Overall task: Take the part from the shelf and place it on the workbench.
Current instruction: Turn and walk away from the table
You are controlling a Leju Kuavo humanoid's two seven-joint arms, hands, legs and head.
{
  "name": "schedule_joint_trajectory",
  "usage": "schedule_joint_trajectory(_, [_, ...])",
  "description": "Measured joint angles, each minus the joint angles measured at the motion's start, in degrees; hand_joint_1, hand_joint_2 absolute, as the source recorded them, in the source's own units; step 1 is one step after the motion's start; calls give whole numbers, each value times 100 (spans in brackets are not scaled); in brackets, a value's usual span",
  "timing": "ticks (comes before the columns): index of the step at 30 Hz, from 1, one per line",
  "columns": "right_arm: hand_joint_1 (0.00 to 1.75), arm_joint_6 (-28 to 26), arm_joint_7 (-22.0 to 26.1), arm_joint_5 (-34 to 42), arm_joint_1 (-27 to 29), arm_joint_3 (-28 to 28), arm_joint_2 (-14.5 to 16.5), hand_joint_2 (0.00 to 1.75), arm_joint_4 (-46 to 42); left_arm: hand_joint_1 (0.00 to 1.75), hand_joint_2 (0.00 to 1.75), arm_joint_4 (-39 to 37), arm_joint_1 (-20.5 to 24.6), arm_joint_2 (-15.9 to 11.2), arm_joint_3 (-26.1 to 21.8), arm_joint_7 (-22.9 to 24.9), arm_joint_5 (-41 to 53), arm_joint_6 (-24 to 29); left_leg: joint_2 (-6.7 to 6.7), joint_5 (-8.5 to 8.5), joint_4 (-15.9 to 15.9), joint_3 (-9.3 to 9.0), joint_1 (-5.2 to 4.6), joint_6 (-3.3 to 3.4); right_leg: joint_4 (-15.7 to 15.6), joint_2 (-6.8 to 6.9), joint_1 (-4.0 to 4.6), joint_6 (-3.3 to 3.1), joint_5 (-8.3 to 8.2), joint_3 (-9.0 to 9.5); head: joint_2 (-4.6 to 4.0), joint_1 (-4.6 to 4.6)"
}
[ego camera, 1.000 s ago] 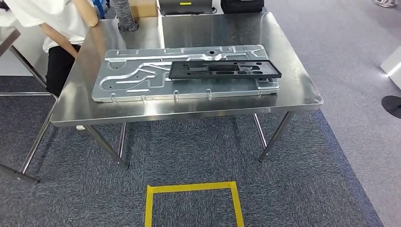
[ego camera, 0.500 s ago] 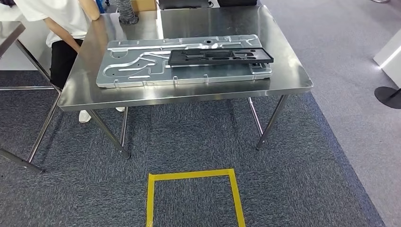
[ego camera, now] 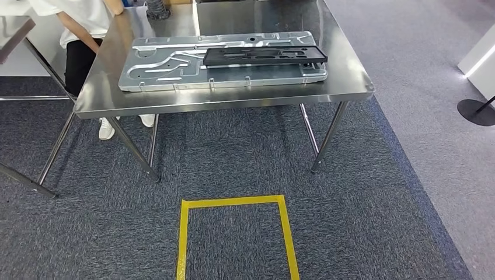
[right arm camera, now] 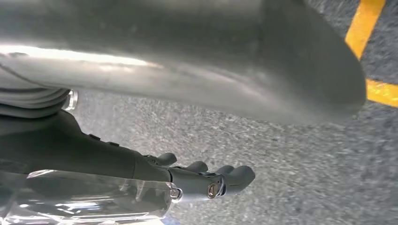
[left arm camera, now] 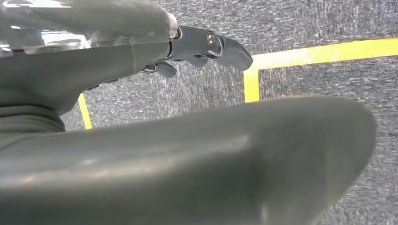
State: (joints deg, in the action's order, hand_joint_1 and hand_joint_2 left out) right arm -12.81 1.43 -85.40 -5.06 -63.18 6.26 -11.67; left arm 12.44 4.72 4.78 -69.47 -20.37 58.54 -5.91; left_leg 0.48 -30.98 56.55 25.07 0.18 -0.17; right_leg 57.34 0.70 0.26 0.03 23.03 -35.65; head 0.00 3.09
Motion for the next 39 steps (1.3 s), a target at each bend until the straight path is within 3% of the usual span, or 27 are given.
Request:
schedule_joint_trajectory(2, [0, -1, 40, -14, 0, 18, 4, 0, 3, 0, 0, -1, -1, 4, 1, 5, 17, -3, 7, 24, -118, 13, -8, 73, -5, 6, -4, 69, -90, -33, 0, -1])
schedule_joint_trajectory(3, [0, -1, 49, -18, 1, 27, 4, 0, 4, 0, 0, -1, -3, 12, 2, 13, 21, -3, 18, 79, -129, 53, 0, 121, 23, -4, -12, 102, -53, -56, 0, -1])
schedule_joint_trajectory(4, [0, -1, 51, -21, 2, 36, 5, 0, 4, 0, 0, -2, -2, 20, 4, 19, 29, -3, 29, 140, -143, 99, 14, 177, 129, -19, -20, 132, 84, -98, 0, -1])
schedule_joint_trajectory(5, [0, -1, 51, -23, 5, 41, 5, 0, 6, 0, 0, -2, 1, 29, 8, 25, 43, -3, 39, 207, -156, 161, 28, 219, 355, -35, -34, 161, 332, -170, 0, -1])
schedule_joint_trajectory(7, [0, 1, 53, -23, 7, 48, 7, 0, 13, 0, 0, -2, 8, 35, 24, 31, 72, -3, 45, 329, -145, 315, 18, 258, 1084, -52, -75, 213, 911, -349, 0, -1])
schedule_joint_trajectory(8, [0, 1, 53, -23, 7, 49, 7, 0, 16, 0, 0, -2, 7, 36, 35, 33, 84, -4, 46, 392, -133, 398, 14, 252, 1432, -54, -94, 238, 1072, -403, 0, -1])
schedule_joint_trajectory(9, [0, 0, 56, -21, 7, 49, 7, 0, 17, 0, 0, -2, 7, 36, 46, 34, 92, -4, 46, 450, -113, 483, 13, 241, 1632, -54, -111, 258, 1083, -385, 0, -1])
schedule_joint_trajectory(10, [0, -1, 60, -19, 6, 49, 6, 0, 17, 0, 0, -2, 7, 36, 58, 35, 102, -5, 47, 502, -85, 573, 15, 227, 1630, -53, -127, 272, 972, -270, 0, -1])
schedule_joint_trajectory(12, [0, -3, 86, -13, 0, 50, 5, 0, 17, 0, 0, -2, 6, 36, 85, 34, 126, -5, 44, 587, -7, 743, 21, 187, 1033, -54, -154, 276, 678, 254, 0, -1])
schedule_joint_trajectory(14, [0, -5, 128, -10, -18, 53, 4, 0, 17, 0, 0, -2, 6, 36, 113, 29, 147, -8, 41, 655, 70, 865, 13, 129, 184, -60, -140, 241, 674, 828, 0, -1])
schedule_joint_trajectory(15, [0, -7, 149, -10, -25, 55, 4, 0, 18, 0, 0, -2, 8, 36, 125, 25, 157, -10, 41, 696, 89, 902, 11, 93, -75, -63, -121, 208, 729, 975, 0, -1])
schedule_joint_trajectory(17, [0, -9, 171, -10, -21, 57, 4, 0, 20, 0, 0, -2, 6, 35, 138, 18, 174, -14, 42, 787, 89, 951, 23, 14, -205, -63, -94, 115, 733, 972, 0, -1])
schedule_joint_trajectory(18, [0, -9, 179, -10, -18, 58, 7, 0, 22, 0, 0, -2, 1, 31, 140, 15, 181, -15, 36, 767, 110, 981, 38, -19, -213, -49, -91, 62, 678, 925, 0, -1])
schedule_joint_trajectory(20, [0, -10, 197, -10, -12, 63, 10, 0, 26, 0, 0, -2, -18, 21, 142, 13, 186, -18, 19, 419, 389, 1097, 54, -62, -230, -21, -98, -46, 546, 801, 0, -1])
schedule_joint_trajectory(22, [0, -15, 217, -10, -15, 68, 11, 0, 26, 0, 0, -2, -24, 17, 144, 8, 191, -17, 11, -169, 1060, 1278, 61, -80, -216, -13, -76, -104, 426, 632, 0, -1])
schedule_joint_trajectory(23, [0, -16, 223, -10, -14, 69, 11, 0, 26, 0, 0, -2, -24, 17, 145, 6, 192, -10, 10, -338, 1424, 1347, 62, -90, -208, -13, -63, -111, 368, 539, 0, -1])
schedule_joint_trajectory(24, [0, -18, 226, -8, -15, 69, 11, 0, 26, 0, 0, -2, -24, 17, 146, 3, 191, 0, 9, -356, 1690, 1365, 62, -96, -198, -12, -51, -112, 310, 448, 0, -1])
schedule_joint_trajectory(26, [0, -16, 225, -2, -10, 69, 14, 0, 26, 0, 0, -2, -26, 15, 145, 1, 184, 26, 8, -29, 1717, 1167, 61, -86, -168, -10, -39, -92, 199, 272, 0, -1])
schedule_joint_trajectory(27, [0, -14, 224, 7, -10, 69, 15, 0, 26, 0, 0, -2, -25, 14, 145, 0, 178, 37, 7, 147, 1433, 921, 60, -68, -142, -9, -39, -75, 150, 195, 0, -1])
schedule_joint_trajectory(28, [0, -10, 226, 23, -9, 69, 17, 0, 26, 0, 0, -2, -20, 13, 145, 0, 172, 45, 6, 203, 1010, 600, 52, -45, -108, -10, -35, -54, 110, 129, 0, -1])
schedule_joint_trajectory(30, [0, 13, 247, 78, -13, 68, 22, 0, 26, 0, 0, -2, 5, 12, 146, -1, 158, 56, 5, 51, 180, 56, 31, 13, -35, -9, -23, 4, 45, 37, 0, -1])
schedule_joint_trajectory(31, [0, 50, 282, 120, -16, 66, 22, 0, 26, 0, 0, -2, 16, 11, 146, 0, 150, 61, 4, -49, -45, -63, 18, 44, -15, -6, -19, 39, 10, 9, 0, -1])
schedule_joint_trajectory(33, [0, 198, 393, 240, -19, 46, 21, 0, 26, 0, 0, -2, 12, 14, 146, 8, 139, 70, 7, -65, -147, -50, 27, 115, 10, -5, -21, 114, -43, -28, 0, -1])
schedule_joint_trajectory(34, [0, 312, 451, 312, -18, 23, 20, 0, 26, 0, 0, -2, -1, 15, 145, 15, 135, 74, 12, -27, -147, -22, 35, 152, 80, -13, -31, 145, 18, -62, 0, -1])
schedule_joint_trajectory(36, [0, 554, 534, 438, -7, -38, 20, 0, 30, 0, 0, -2, -14, 16, 145, 24, 133, 76, 28, 58, -153, 48, 47, 213, 582, -36, -58, 198, 397, -253, 0, -1])
schedule_joint_trajectory(38, [0, 750, 580, 503, 3, -86, 21, 0, 41, 0, 0, -2, -16, 16, 144, 26, 122, 77, 35, 125, -146, 136, 37, 235, 1371, -43, -77, 237, 858, -522, 0, -1])
schedule_joint_trajectory(39, [0, 814, 591, 514, 4, -100, 22, 0, 48, 0, 0, -2, -20, 16, 144, 26, 114, 77, 35, 152, -139, 174, 32, 232, 1622, -43, -86, 249, 964, -577, 0, -1])
